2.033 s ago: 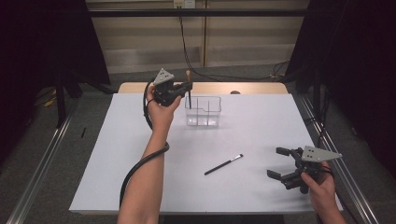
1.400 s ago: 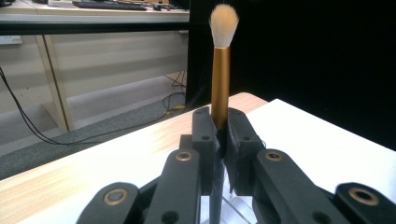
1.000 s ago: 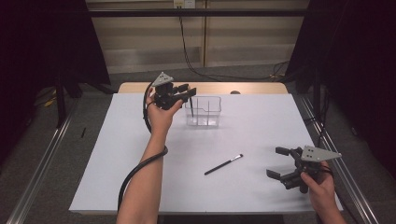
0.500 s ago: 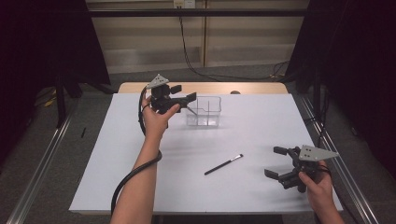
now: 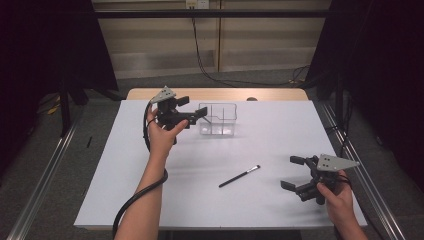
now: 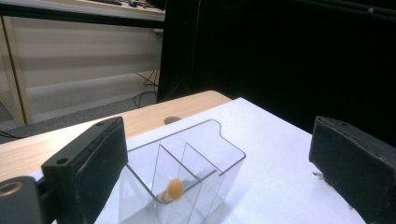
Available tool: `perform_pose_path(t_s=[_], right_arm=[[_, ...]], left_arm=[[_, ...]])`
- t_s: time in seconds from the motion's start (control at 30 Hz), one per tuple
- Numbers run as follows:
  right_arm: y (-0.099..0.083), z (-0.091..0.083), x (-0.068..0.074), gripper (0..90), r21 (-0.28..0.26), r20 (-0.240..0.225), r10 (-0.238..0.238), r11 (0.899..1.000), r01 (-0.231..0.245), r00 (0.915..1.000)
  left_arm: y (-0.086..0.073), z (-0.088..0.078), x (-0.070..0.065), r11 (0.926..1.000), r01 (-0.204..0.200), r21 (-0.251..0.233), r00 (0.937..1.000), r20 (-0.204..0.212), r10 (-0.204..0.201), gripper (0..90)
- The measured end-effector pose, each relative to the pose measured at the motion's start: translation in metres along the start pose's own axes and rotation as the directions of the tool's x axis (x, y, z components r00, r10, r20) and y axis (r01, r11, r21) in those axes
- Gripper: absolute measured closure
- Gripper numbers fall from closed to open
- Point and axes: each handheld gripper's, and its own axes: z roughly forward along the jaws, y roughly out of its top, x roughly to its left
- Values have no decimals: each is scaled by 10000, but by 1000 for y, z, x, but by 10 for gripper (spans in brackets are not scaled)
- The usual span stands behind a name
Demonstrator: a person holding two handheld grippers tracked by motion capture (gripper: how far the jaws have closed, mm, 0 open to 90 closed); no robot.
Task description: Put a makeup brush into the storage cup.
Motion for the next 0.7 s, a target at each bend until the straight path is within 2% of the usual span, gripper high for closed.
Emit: perform_pose_path(t_s=[0.3,0.6,0.7], right_arm=[[1,4,0,12,11,-64,-46,10000,46,10000],[2,5,-1,12,11,-102,-61,10000,62,9999],[2,6,0,12,47,-119,-49,10000,49,9999]], left_arm=[[-13,-14,-5,9995,-300,137,9994,199,297,3],[-29,-27,-8,9996,-229,149,9991,352,224,4],[-33,-31,-10,9991,-348,236,9989,333,341,7]])
